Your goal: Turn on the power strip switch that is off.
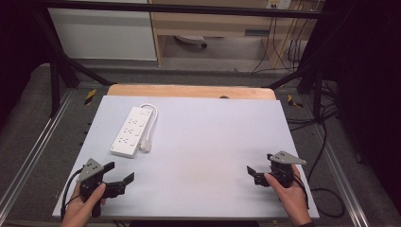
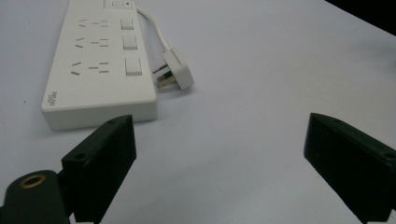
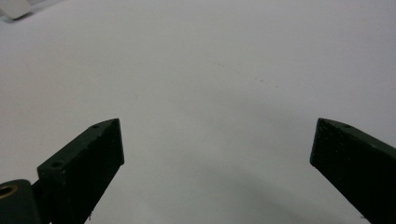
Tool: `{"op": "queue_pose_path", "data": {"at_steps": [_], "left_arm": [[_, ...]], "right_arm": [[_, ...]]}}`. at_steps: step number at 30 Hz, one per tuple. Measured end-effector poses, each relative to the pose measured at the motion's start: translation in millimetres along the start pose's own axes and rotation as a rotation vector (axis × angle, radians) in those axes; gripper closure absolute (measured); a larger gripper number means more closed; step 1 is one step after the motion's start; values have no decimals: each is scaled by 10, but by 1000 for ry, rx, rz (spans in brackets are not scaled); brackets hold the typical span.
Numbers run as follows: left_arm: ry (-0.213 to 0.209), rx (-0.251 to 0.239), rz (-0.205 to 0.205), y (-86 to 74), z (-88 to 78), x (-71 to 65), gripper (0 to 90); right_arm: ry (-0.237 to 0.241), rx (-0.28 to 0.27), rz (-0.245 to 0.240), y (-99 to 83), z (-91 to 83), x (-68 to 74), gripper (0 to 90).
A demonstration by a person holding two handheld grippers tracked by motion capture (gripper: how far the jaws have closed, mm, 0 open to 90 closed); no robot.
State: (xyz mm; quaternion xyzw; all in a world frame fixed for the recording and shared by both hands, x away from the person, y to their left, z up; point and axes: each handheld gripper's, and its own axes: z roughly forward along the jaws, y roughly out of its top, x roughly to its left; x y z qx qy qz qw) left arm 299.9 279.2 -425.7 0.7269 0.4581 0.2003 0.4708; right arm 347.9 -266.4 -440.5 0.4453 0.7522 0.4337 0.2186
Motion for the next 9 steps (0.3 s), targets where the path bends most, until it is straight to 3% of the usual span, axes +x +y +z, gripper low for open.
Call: {"op": "queue_pose_path", "data": {"at_steps": [5,9], "left_arm": [[-16,50,15,-102,29,-107,96],[-17,97,30,-160,76,-148,93]], "right_arm": [[-13,4,4,-4,1,-9,33],[-56,44,15,-36,36,-48,34]]}}
